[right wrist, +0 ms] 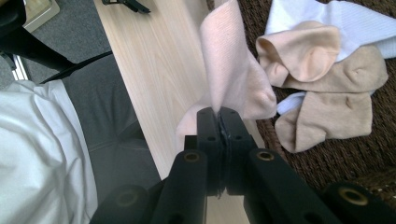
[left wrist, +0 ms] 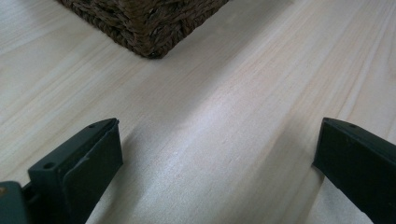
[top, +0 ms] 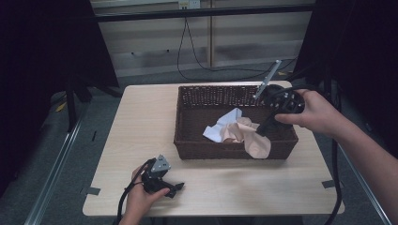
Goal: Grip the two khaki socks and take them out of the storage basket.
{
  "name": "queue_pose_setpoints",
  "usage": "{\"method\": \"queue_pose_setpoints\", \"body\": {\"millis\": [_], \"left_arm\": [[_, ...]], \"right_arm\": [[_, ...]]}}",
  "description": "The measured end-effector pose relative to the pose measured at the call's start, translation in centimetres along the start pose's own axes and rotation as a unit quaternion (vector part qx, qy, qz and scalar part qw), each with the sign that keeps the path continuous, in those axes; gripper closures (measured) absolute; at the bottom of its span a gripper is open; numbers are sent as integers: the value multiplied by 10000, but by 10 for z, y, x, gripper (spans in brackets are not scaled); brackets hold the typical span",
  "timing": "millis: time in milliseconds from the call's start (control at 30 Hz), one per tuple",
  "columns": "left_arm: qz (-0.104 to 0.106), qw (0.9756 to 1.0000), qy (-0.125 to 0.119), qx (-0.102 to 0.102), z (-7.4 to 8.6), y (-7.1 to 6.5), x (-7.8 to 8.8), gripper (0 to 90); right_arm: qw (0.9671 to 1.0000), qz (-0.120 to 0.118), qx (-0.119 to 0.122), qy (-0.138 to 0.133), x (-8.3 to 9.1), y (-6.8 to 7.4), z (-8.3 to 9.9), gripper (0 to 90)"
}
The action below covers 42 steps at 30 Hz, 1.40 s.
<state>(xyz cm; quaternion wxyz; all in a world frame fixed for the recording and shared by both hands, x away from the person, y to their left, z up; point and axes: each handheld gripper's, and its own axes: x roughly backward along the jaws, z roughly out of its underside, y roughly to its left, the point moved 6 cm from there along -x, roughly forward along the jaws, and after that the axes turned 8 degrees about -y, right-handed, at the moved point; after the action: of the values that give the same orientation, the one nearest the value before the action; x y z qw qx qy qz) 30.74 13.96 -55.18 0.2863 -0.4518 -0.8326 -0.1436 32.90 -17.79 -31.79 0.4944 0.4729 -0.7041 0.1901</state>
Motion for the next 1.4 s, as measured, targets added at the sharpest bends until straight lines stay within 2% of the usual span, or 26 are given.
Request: {"method": "queue_pose_setpoints", "body": {"millis": [100, 467, 500, 800, 1000, 1067, 1300, 1400], "left_arm": [[7, 10000, 10, -17, 0, 0, 0, 4], [6, 10000, 10, -19, 0, 0, 0, 4], [4, 10000, -2, 19, 0, 0, 0, 4], [6, 10000, -6, 24, 0, 0, 0, 4], [7, 10000, -2, 28, 0, 0, 0, 5], [19, 10000, 38, -27, 0, 0, 0, 4], [20, 10000, 37, -24, 0, 0, 0, 4], [20, 10000, 35, -24, 0, 0, 0, 5]], "right_arm": [[9999, -85, 75, 14, -5, 5, 2, 884], [9997, -157, 140, 129, -26, 11, 8, 883], [9994, -219, 205, 173, -30, 12, 10, 883], [9985, -261, 377, 298, -45, 18, 12, 882], [9977, -302, 431, 420, -63, 20, 16, 881], [9974, -291, 479, 446, -70, 19, 17, 880], [9967, -208, 433, 651, -100, 16, 27, 877], [9965, -222, 440, 682, -106, 15, 29, 876]]}}
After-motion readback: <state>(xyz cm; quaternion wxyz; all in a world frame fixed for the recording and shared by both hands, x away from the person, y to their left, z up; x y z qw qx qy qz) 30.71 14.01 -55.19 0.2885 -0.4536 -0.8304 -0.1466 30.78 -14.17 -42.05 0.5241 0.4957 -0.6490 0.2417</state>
